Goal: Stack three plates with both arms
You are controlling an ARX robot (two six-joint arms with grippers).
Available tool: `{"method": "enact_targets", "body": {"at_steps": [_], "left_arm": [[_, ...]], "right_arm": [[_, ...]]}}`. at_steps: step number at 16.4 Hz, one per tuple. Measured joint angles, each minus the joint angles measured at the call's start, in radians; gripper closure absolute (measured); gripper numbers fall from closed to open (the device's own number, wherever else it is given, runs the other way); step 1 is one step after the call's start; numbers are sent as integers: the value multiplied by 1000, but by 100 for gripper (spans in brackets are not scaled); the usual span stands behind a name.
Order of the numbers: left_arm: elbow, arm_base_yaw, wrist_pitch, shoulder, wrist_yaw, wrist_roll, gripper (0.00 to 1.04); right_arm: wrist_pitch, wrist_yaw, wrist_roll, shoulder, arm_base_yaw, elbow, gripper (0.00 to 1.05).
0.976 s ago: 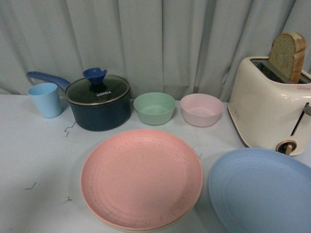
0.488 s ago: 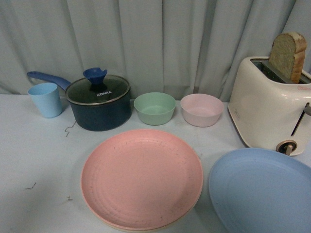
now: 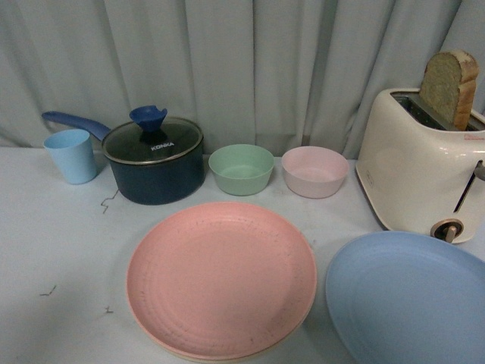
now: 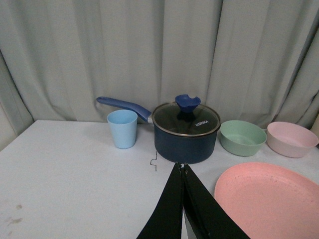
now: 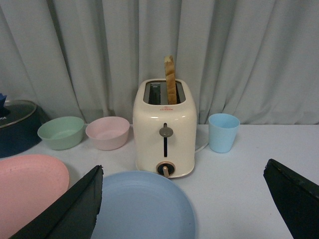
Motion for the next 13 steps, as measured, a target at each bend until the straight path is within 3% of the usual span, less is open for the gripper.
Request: {"method": "enact_targets", "body": {"at_steps": [9,11,13], "left_arm": [[0,0,-197,-201,0,0,103],[1,0,-388,-354,1,0,103],[1,0,-386,-368,3,0,103]], "right_arm": [[0,0,0,0,0,0,6],[0,0,0,0,0,0,6],[1,0,0,0,0,0,6]]}}
